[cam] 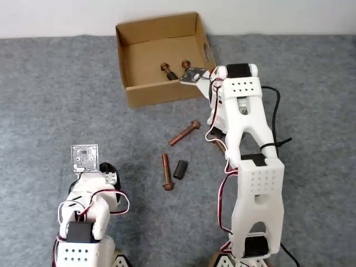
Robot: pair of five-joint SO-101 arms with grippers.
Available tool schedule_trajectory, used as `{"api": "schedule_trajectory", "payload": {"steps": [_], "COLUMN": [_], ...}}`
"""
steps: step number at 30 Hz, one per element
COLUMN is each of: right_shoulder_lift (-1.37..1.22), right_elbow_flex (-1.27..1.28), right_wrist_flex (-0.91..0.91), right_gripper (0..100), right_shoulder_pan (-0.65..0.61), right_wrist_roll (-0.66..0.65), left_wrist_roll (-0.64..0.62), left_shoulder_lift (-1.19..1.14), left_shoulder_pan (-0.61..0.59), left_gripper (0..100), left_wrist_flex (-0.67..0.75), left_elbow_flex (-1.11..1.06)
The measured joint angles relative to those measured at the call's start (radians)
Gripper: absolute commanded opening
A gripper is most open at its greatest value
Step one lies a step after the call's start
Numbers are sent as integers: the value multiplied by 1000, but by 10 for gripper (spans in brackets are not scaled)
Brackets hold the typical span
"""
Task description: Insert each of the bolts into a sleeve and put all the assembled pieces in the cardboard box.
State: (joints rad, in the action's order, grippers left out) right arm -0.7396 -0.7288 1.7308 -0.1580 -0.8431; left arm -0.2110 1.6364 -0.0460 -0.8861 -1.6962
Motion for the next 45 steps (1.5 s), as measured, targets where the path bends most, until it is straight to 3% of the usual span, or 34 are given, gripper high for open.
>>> {"api": "schedule_trajectory", "payload": {"steps": [19,26,31,35,41,45], "right_shoulder_lift": [-155,-183,-183,-189,-189,-127], "right_elbow_flex": [0,-20,-20,-64,-224,-249], "right_wrist_flex": [-192,-227,-230,-195,14,23], "right_gripper": [177,9,9,9,9,9], "right_shoulder_pan": [6,17,18,18,-25,-20], "right_wrist_roll": [-6,-6,-6,21,94,195], "left_wrist_roll": [0,0,0,0,0,0], "left_shoulder_lift": [0,0,0,0,0,0], "left_shoulder_pan": [0,0,0,0,0,0], "left_gripper": [5,5,5,5,5,5], "left_wrist_flex": [0,0,0,0,0,0], "left_elbow_flex": [0,0,0,0,0,0]}}
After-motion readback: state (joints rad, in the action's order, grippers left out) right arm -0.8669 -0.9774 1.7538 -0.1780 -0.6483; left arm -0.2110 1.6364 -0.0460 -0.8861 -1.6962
